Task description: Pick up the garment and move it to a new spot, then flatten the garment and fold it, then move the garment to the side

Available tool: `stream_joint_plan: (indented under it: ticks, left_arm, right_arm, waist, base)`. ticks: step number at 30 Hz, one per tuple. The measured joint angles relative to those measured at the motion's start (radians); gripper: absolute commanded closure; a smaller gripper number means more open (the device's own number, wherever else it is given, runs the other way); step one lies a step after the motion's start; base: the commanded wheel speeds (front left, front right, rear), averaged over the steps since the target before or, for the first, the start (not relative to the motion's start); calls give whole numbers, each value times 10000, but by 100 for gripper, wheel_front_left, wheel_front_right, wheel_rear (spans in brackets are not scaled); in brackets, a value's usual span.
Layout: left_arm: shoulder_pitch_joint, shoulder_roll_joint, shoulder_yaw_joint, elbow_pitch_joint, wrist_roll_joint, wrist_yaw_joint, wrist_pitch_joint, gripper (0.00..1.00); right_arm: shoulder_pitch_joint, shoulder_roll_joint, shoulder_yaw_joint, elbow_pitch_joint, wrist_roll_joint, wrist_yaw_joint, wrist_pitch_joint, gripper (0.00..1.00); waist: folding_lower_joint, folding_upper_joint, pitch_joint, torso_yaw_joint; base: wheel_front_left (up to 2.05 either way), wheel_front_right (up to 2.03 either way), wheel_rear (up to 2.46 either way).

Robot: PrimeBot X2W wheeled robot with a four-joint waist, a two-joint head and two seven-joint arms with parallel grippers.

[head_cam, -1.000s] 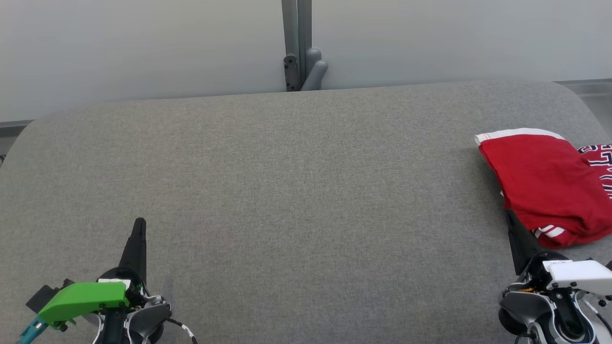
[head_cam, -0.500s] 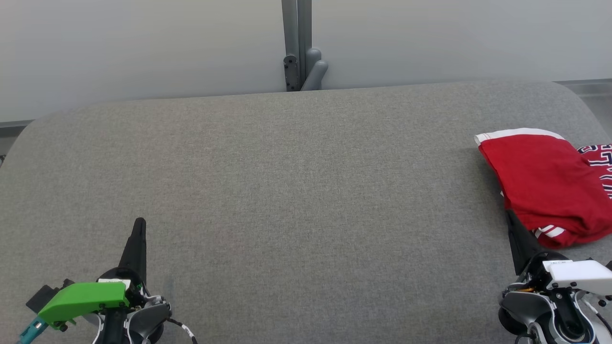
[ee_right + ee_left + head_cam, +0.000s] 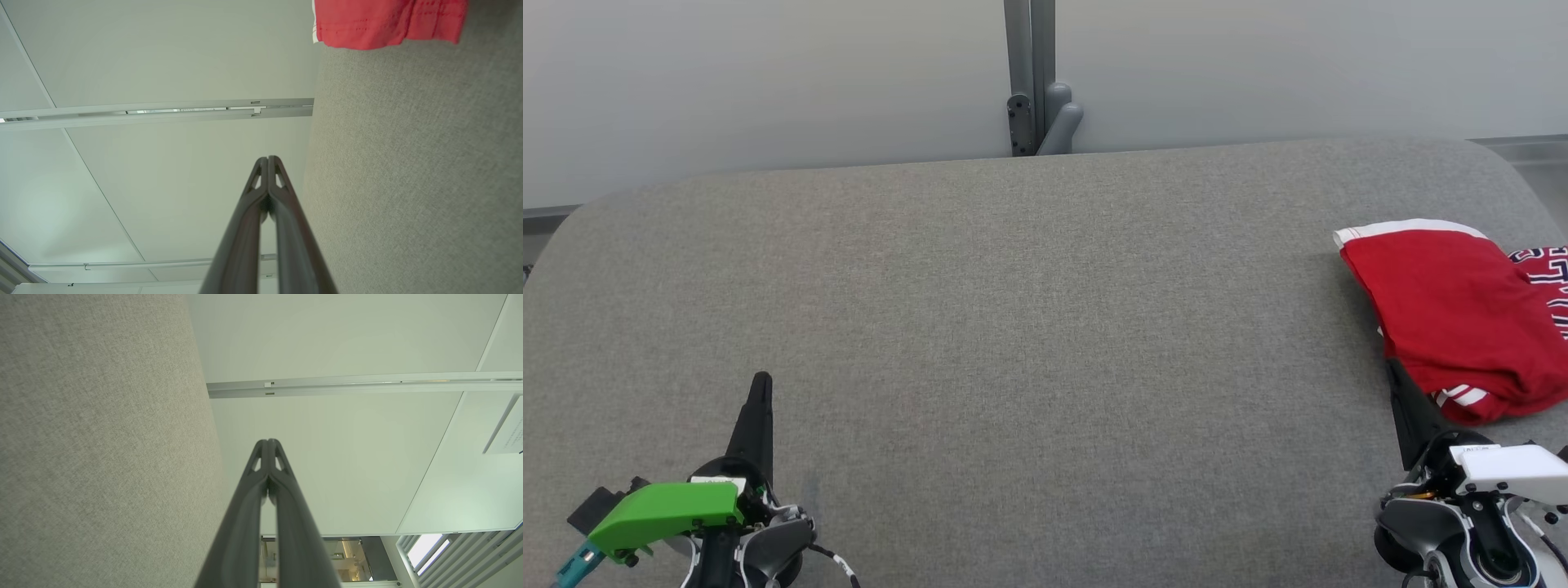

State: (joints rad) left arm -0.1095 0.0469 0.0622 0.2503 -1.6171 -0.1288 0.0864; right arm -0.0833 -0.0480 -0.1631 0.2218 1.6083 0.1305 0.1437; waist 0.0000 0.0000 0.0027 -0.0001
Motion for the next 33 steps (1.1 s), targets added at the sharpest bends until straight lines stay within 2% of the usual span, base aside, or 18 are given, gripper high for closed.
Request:
stream_joint_plan:
  ticks: [33]
  left_arm:
    - [-1, 0, 2, -2, 0, 0, 0, 100]
  right_arm:
    - [0, 2, 2, 0, 0, 0, 0, 100]
  waist:
    - [0, 0, 0, 0]
  base:
    - [0, 0, 0]
